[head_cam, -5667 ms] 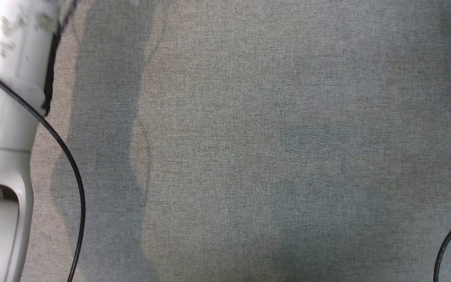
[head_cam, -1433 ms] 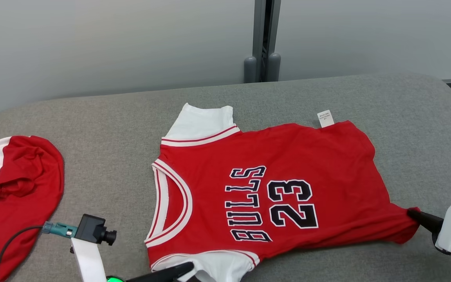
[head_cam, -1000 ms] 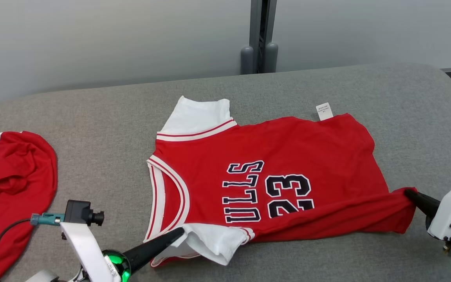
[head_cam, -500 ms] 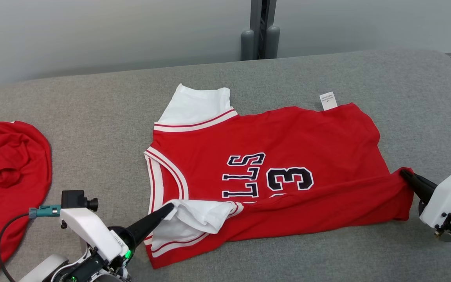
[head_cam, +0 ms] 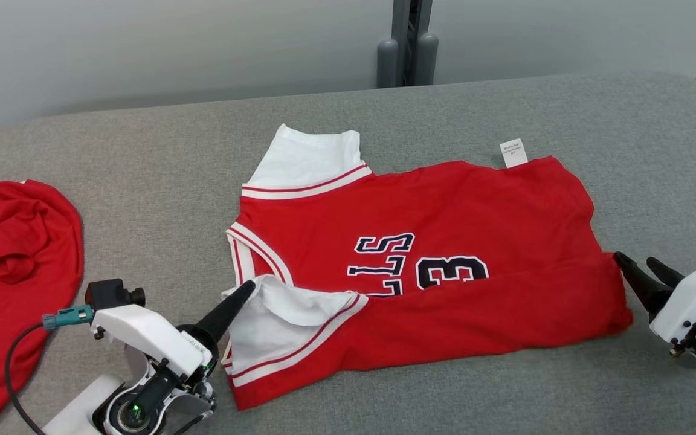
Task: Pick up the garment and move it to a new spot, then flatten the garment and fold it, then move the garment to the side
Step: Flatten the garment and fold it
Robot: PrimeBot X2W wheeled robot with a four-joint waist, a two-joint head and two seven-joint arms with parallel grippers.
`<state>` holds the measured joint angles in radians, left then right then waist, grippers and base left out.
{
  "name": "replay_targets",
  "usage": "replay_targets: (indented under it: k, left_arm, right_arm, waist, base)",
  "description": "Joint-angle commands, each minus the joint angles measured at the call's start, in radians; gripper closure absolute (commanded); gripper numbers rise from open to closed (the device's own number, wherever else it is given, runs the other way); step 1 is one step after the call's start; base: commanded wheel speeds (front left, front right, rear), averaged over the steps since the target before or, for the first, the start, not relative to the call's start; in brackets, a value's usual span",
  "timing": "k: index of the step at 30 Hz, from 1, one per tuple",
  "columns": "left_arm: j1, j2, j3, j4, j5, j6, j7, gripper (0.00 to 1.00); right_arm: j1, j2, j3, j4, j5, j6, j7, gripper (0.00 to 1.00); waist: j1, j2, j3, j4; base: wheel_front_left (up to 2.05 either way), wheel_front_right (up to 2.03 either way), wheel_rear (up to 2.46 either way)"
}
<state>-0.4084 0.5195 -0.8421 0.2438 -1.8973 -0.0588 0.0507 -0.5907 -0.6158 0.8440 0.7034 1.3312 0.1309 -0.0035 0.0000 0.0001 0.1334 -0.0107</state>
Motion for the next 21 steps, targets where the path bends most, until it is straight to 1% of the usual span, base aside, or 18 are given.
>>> replay_targets:
  k: [1,5,10,15,17,18,19,21]
  left_arm:
    - [-0.013,-0.003,0.003,0.009,0.013,0.001,-0.010,0.00]
    - [-0.022,-0.033,-0.002,0.057,0.057,-0.011,-0.062,0.00]
    - [-0.022,-0.061,-0.010,0.091,0.134,-0.023,-0.152,0.00]
    - [0.006,-0.083,-0.006,0.118,0.220,-0.012,-0.268,0.00]
    - [0.017,-0.093,0.008,0.135,0.269,0.001,-0.299,0.00]
    - [0.029,-0.106,0.022,0.145,0.286,0.008,-0.307,0.00]
    - [0.052,-0.129,0.050,0.170,0.360,0.033,-0.314,0.00]
    - [0.075,-0.156,0.106,0.191,0.467,0.058,-0.315,0.00]
  right_arm:
    - [-0.014,0.004,-0.005,0.004,0.012,0.000,-0.011,0.00]
    - [-0.008,0.002,-0.010,0.018,0.006,0.000,-0.041,0.00]
    - [0.012,0.003,-0.024,0.025,-0.010,0.000,-0.137,0.00]
    - [0.045,0.012,-0.070,0.006,-0.022,0.000,-0.241,0.00]
    - [0.067,0.020,-0.112,-0.012,-0.034,0.000,-0.259,0.00]
    - [0.082,0.024,-0.139,-0.024,-0.046,0.000,-0.263,0.00]
    - [0.108,0.037,-0.243,-0.052,-0.093,0.000,-0.263,0.00]
    - [0.163,0.073,-0.333,-0.086,-0.161,0.000,-0.262,0.00]
  waist:
    - [0.0000,-0.0001,0.000,0.001]
    - [0.0000,-0.0001,-0.003,0.003]
    - [0.0000,-0.0001,-0.014,0.006]
    - [0.0000,-0.0001,-0.030,0.004]
    - [0.0000,-0.0001,-0.035,0.003]
    - [0.0000,-0.0001,-0.038,0.003]
    - [0.0000,-0.0001,-0.041,0.002]
    - [0.0000,-0.0001,-0.044,0.001]
  base:
    - [0.00,0.00,0.00]
    - [0.00,0.00,0.00]
    - [0.00,0.00,0.00]
    - [0.00,0.00,0.00]
    - [0.00,0.00,0.00]
    - [0.00,0.00,0.00]
    - [0.00,0.00,0.00]
    - [0.00,0.00,0.00]
